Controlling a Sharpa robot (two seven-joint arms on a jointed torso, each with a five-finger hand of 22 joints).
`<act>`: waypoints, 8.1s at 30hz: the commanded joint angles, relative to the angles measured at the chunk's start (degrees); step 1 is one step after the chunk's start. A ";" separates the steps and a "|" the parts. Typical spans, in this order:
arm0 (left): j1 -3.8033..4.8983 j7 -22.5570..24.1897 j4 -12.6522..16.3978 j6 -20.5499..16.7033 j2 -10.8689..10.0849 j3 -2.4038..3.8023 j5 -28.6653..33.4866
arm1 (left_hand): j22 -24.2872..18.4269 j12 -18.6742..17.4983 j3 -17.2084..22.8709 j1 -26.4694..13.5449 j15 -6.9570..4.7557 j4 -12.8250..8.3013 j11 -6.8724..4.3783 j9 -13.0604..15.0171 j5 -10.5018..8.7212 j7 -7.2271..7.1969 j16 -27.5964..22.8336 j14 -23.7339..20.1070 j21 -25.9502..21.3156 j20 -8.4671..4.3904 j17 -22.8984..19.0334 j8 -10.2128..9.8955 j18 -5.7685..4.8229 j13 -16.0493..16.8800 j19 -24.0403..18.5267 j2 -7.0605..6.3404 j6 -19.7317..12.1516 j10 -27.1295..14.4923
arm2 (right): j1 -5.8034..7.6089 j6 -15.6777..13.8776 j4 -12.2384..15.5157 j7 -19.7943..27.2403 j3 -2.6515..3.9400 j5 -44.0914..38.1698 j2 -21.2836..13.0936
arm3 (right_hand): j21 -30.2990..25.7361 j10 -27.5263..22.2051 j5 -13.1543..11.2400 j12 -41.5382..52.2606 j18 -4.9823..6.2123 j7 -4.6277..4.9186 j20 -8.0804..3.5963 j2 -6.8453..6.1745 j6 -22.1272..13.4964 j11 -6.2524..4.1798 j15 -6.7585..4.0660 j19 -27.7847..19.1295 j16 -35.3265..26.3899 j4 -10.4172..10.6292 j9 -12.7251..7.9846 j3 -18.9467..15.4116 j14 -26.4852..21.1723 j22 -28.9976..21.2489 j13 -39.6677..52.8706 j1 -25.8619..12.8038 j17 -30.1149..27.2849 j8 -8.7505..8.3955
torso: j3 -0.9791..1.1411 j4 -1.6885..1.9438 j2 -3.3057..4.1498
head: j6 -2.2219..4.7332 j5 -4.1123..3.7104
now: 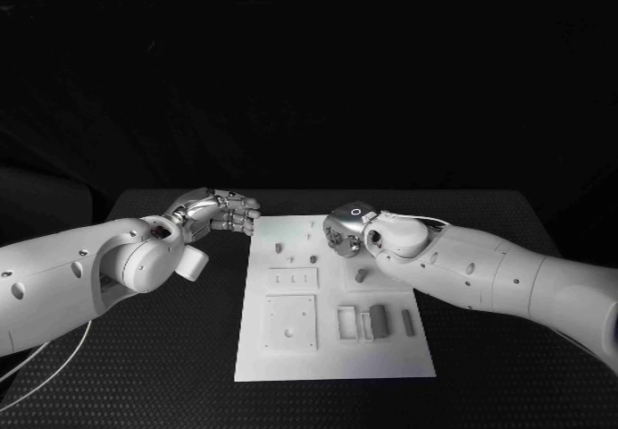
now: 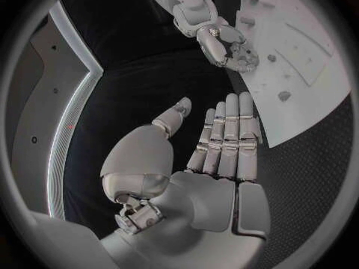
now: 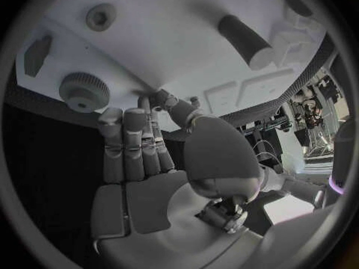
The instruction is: Assemble the parts on the task board
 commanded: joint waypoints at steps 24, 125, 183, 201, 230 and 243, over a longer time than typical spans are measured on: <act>0.07 0.35 -0.47 0.84 0.63 0.05 -0.11 | -0.08 -0.38 -0.37 -0.62 0.37 -0.04 0.13 -0.05 0.04 0.15 -0.40 0.06 -0.37 -0.27 0.19 -0.12 0.74 -0.04 0.01 0.04 -0.12 0.49 | 0.03 -8.19 -3.35 -6.15 1.50 -4.07 4.53 | 0.50 0.87 0.16 0.17 8.44 -0.32 -0.30 -2.98 0.91 -0.51 -0.71 0.76 0.58 0.30 0.28 0.43 0.02 1.01 1.12 -1.60 -0.19 0.18 | -0.09 0.15 0.05 | 1.93 0.07; 1.20 -0.03 -0.32 0.58 1.36 0.09 -0.27 | -0.07 -0.85 -0.41 -0.63 0.34 -0.01 0.14 -0.09 0.04 0.15 -0.81 0.18 -0.62 -0.41 0.60 -0.17 0.54 0.00 0.15 -0.08 -0.08 0.72 | 0.04 -8.21 -11.73 -5.46 2.09 -3.30 10.87 | 0.41 0.60 0.16 -0.21 8.44 -0.25 -0.57 -3.03 0.84 -0.43 -0.64 0.74 0.53 0.32 0.24 1.02 -0.11 0.89 1.76 -1.86 -0.36 -0.11 | -0.20 0.67 1.40 | 1.87 1.28; 1.55 -0.18 -0.35 0.71 1.37 0.08 -0.29 | -0.05 -1.09 -0.43 -0.66 0.33 0.00 0.15 -0.11 0.03 0.16 -1.04 0.24 -0.76 -0.46 0.80 -0.21 0.48 0.03 0.20 -0.14 -0.09 0.82 | 0.05 -10.98 -11.84 -6.13 2.06 -0.19 10.67 | -0.31 -3.12 0.15 -2.95 8.44 1.80 -0.18 -4.10 -3.94 1.17 0.89 0.18 0.60 1.75 -0.25 1.34 -0.99 0.74 2.23 -3.67 -0.72 -2.37 | -0.15 0.66 1.49 | 1.82 1.15; 1.55 -0.20 -0.53 0.69 1.49 0.08 -0.29 | -0.05 -1.15 -0.42 -0.65 0.33 -0.01 0.15 -0.11 0.03 0.16 -1.10 0.26 -0.79 -0.47 0.86 -0.21 0.47 0.03 0.22 -0.13 -0.08 0.85 | 0.06 -10.30 -11.59 -6.03 2.07 0.71 10.40 | -0.30 -3.10 0.15 -3.05 8.44 1.78 -0.25 -5.17 -4.01 1.12 0.84 0.29 0.65 1.96 -0.16 1.10 -0.95 0.74 2.42 -4.22 -0.81 -2.31 | -0.25 0.66 1.42 | 1.55 1.09; 1.79 -0.05 -3.35 0.29 0.74 0.06 -0.51 | -0.03 -1.32 -0.46 -0.58 0.32 -0.08 0.17 -0.12 0.03 0.15 -1.23 0.29 -0.87 -0.49 0.97 -0.21 0.45 0.03 0.24 -0.37 -0.07 0.84 | 5.78 3.97 1.16 -3.63 5.13 5.65 -5.47 | -2.86 -10.89 0.13 -4.55 8.43 -1.23 1.07 -12.24 -10.81 3.68 3.30 -2.22 -0.53 6.16 -1.32 1.15 -4.96 -0.04 0.96 -7.53 -1.30 -5.23 | 0.64 -1.23 0.57 | 3.37 2.14; 1.76 -0.25 -3.84 0.83 1.49 0.04 -0.76 | -0.03 -1.42 -0.47 -0.58 0.33 -0.06 0.21 -0.13 0.03 0.16 -1.30 0.28 -0.92 -0.48 1.03 -0.23 0.43 0.02 0.24 -0.43 -0.09 0.79 | 4.70 7.72 -3.33 -0.77 4.68 4.62 -4.51 | 2.35 -14.40 0.18 43.81 8.44 -1.14 0.04 -13.74 -13.82 -3.03 -2.98 -1.68 10.53 7.00 0.02 -1.55 -5.72 1.43 46.48 -8.26 5.82 -3.46 | 0.52 -0.86 0.72 | 3.27 1.39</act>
